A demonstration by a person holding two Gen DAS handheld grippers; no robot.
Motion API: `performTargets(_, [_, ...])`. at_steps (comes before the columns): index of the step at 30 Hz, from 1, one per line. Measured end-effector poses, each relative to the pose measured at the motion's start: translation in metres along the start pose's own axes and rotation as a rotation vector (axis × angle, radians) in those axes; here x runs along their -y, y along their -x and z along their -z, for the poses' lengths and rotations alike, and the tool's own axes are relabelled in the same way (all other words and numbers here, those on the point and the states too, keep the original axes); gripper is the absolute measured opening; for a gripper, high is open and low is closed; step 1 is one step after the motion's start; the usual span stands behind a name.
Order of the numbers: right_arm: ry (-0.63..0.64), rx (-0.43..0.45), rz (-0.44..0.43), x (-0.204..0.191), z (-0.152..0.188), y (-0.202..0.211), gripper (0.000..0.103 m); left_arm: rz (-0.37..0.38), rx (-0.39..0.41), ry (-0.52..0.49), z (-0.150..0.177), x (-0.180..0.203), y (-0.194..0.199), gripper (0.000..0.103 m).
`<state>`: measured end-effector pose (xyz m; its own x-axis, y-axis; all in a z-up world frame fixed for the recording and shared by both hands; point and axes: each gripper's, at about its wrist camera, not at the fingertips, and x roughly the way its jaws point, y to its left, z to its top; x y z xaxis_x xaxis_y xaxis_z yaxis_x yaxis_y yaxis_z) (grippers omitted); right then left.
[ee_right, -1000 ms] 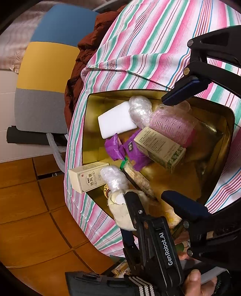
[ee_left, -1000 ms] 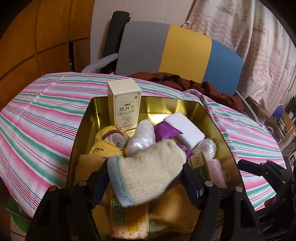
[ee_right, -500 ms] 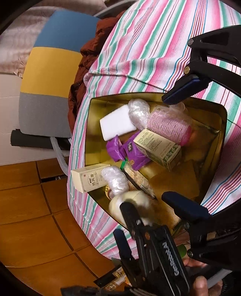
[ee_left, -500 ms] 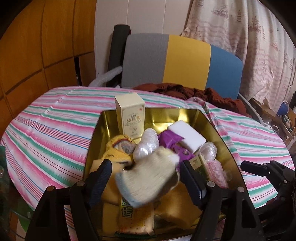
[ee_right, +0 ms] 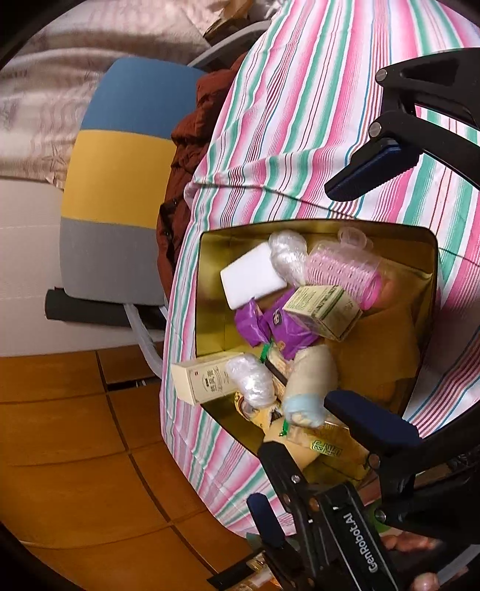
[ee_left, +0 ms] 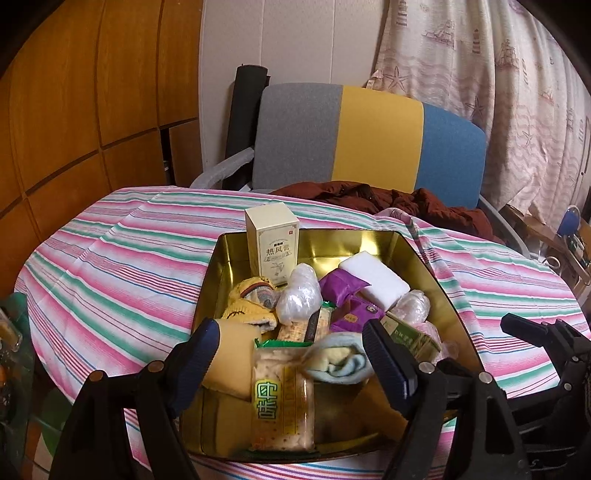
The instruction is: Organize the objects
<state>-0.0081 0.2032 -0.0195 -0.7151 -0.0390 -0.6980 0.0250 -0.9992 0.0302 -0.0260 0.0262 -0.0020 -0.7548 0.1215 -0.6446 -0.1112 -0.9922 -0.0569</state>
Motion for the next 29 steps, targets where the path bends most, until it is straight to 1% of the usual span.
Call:
performTargets(2, [-0.009,0.003,0.014,0.001,0.002,0.001,0.103,-0.009,-0.006,0.007,0.001,-0.001,0.001,0.081])
performTargets(4, [-0.015,0.004,0.014,0.001,0.004,0.003,0.103,-0.040,-0.009,0.002,0.002,-0.002,0.002,0.081])
performTargets(8, [-0.018,0.019,-0.049,-0.003,0.009,0.013,0.103,-0.081,-0.007,0.003,0.006,-0.006,0.006,0.081])
performTargets(10, [-0.030,0.038,-0.059,-0.003,0.009,0.020,0.103,-0.084,-0.003,0.021,0.008,-0.012,0.010,0.081])
performTargets(15, [-0.051,0.060,0.036,0.001,0.006,0.024,0.103,-0.118,0.010,0.091,0.010,-0.031,0.017,0.081])
performTargets(19, [-0.097,0.034,0.063,0.010,0.009,0.015,0.103,-0.145,0.027,0.107,0.015,-0.039,0.020,0.080])
performTargets(22, [-0.109,0.020,0.073,0.013,0.013,0.011,0.103,-0.136,0.032,0.101,0.018,-0.039,0.021,0.067])
performTargets(23, [-0.106,0.020,0.077,0.012,0.014,0.010,0.103,-0.134,0.036,0.101,0.018,-0.039,0.021,0.064])
performTargets(26, [-0.099,0.021,0.085,0.012,0.015,0.009,0.103,-0.125,0.053,0.091,0.019,-0.036,0.024,0.060])
performTargets(29, [-0.097,0.028,0.093,0.011,0.015,0.010,0.103,-0.107,0.044,0.084,0.020,-0.033,0.023,0.060])
